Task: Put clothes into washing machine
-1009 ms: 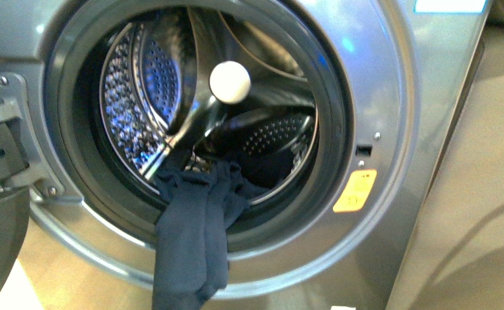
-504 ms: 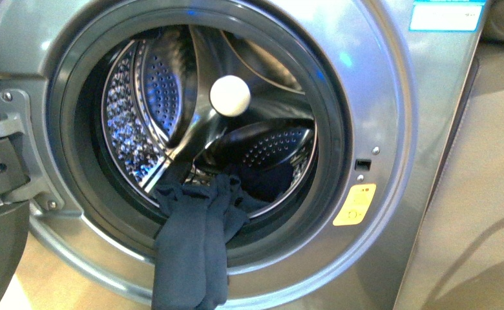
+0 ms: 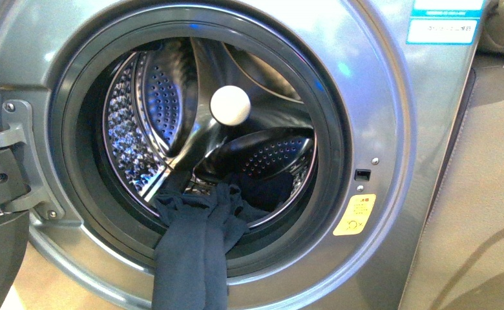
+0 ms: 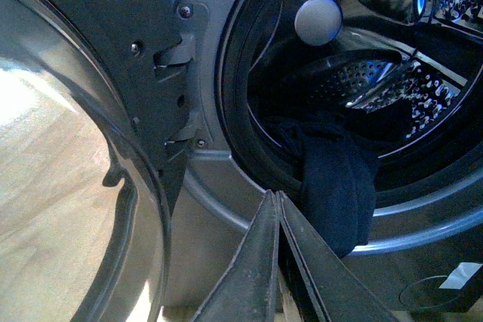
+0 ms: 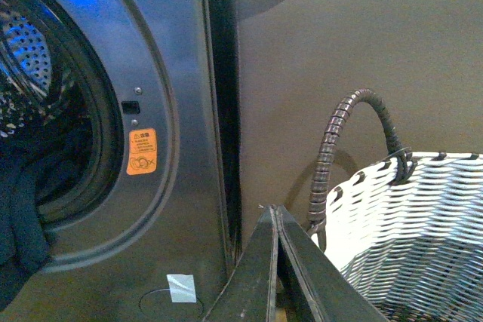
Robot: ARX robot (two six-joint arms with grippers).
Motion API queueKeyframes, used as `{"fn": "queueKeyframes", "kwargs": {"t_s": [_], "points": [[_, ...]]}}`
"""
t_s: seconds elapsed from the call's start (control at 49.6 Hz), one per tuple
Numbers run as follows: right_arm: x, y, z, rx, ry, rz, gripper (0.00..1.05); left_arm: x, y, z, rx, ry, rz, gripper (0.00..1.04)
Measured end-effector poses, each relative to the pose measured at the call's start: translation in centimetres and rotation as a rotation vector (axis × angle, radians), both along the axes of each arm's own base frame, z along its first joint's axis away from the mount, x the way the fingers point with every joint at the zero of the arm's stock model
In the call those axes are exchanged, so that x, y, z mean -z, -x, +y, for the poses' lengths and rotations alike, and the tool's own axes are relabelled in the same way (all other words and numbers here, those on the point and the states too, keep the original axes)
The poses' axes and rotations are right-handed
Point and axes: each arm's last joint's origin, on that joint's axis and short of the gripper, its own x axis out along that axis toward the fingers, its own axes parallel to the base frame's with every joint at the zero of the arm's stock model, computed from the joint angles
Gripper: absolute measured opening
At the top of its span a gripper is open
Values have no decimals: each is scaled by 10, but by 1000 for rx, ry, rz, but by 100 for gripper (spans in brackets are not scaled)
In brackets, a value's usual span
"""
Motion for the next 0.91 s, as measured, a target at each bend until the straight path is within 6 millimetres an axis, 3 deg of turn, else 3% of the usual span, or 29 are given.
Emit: {"fn": "queueKeyframes", "kwargs": {"t_s": [0.303, 0.746, 0.807, 0.908], "points": [[0, 0, 0, 0, 0, 0, 2, 3, 12, 0, 0, 0, 5, 4], [0, 0, 0, 0, 0, 0, 2, 3, 12, 0, 0, 0, 8, 4], [0, 0, 0, 0, 2, 0, 11, 3, 12, 0, 0, 1, 8, 7], [0, 0, 0, 0, 2, 0, 34, 3, 12, 0, 0, 1, 8, 30]]}}
